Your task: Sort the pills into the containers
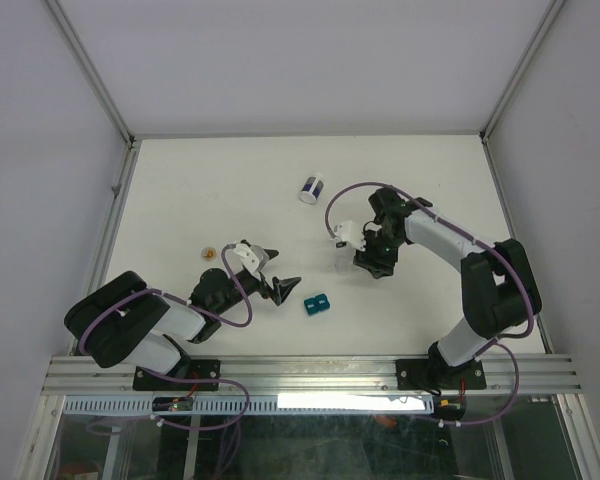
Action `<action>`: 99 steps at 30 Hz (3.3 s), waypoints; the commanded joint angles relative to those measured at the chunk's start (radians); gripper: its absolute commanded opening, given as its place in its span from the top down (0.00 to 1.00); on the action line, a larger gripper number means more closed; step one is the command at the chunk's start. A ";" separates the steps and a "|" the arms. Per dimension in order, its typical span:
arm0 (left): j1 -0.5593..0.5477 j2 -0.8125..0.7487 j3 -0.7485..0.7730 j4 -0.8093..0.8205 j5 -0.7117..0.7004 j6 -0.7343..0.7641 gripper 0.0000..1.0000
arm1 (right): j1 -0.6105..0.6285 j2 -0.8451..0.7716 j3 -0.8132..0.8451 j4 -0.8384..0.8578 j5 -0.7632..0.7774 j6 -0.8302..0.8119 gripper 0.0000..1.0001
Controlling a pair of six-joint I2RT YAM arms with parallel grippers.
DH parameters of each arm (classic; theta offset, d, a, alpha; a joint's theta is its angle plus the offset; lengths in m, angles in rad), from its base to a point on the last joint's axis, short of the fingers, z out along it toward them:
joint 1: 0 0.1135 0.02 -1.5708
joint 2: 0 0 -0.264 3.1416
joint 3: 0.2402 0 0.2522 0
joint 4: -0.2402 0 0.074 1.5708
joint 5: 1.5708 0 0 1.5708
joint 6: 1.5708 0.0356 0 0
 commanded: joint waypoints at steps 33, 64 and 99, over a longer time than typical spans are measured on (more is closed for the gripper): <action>0.002 0.000 0.023 0.037 0.020 0.024 0.01 | 0.023 -0.054 -0.024 0.082 0.063 0.050 1.00; 0.002 0.000 0.017 0.045 0.024 0.025 0.01 | 0.024 -0.041 0.044 -0.019 -0.038 0.078 1.00; 0.003 0.003 0.025 0.040 0.030 0.026 0.01 | 0.021 -0.029 -0.017 0.069 0.048 0.073 1.00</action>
